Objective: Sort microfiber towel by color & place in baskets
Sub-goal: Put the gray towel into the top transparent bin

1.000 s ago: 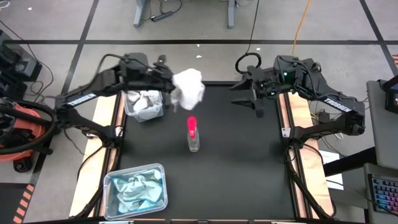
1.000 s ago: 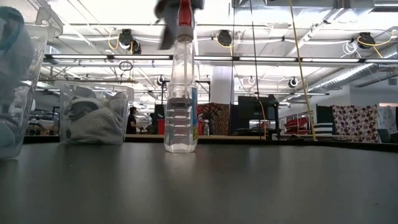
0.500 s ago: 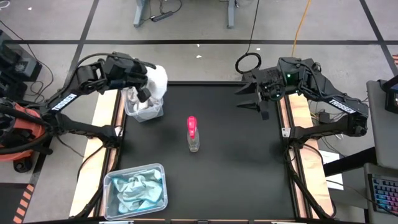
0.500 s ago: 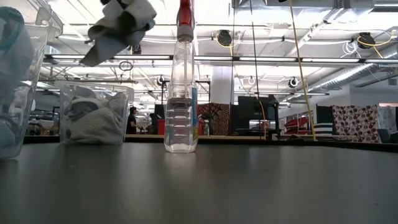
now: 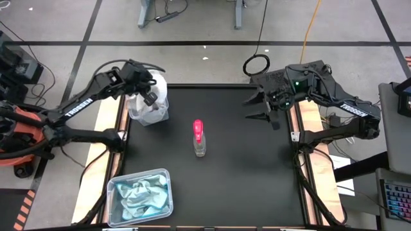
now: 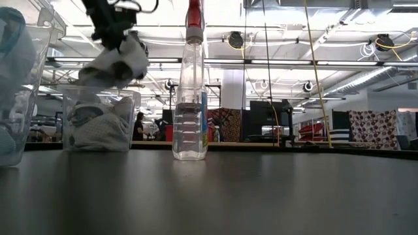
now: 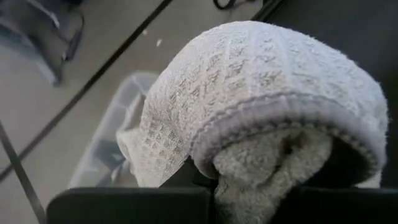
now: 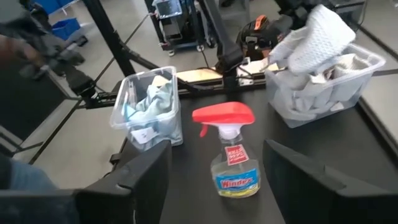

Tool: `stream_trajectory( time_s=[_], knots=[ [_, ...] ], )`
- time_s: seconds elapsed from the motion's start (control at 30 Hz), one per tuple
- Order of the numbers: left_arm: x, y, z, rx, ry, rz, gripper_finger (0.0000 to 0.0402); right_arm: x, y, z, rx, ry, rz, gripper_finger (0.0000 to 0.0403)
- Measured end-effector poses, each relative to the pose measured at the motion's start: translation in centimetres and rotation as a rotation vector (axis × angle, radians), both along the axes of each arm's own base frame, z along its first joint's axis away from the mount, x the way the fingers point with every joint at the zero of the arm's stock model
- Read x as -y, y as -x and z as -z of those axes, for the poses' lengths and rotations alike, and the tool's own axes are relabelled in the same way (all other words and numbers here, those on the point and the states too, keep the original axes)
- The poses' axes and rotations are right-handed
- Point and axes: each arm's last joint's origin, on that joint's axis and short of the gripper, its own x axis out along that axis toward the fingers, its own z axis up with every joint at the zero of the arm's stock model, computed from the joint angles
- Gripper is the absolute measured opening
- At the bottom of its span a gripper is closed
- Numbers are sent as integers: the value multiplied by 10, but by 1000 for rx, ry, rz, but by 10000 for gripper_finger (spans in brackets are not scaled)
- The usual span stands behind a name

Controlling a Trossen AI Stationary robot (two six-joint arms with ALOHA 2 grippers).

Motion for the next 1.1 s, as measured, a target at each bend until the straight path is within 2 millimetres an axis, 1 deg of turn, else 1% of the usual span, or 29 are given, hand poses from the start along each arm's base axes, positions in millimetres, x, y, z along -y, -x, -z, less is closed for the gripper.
stream_trajectory(
  time_s=[0.13,0.27,0.47,0.63,0.77,1.1],
  knots=[
    [-10,4,28,-26,57,-44,19,-5,0,2,-22,-20,-13,242],
    [-18,14,54,-66,119,-121,18,-10,-1,2,-35,-39,-31,242],
    [-26,25,85,-69,204,-165,18,-17,-2,3,-41,-29,-30,242],
    [-30,29,104,-73,248,-183,25,-19,-3,3,-43,-15,-12,242],
    [-34,28,118,-106,305,-175,27,-18,-3,3,-45,-23,-6,242],
    [-44,17,140,-157,424,-135,29,-18,-3,3,-48,-30,21,242]
  ],
)
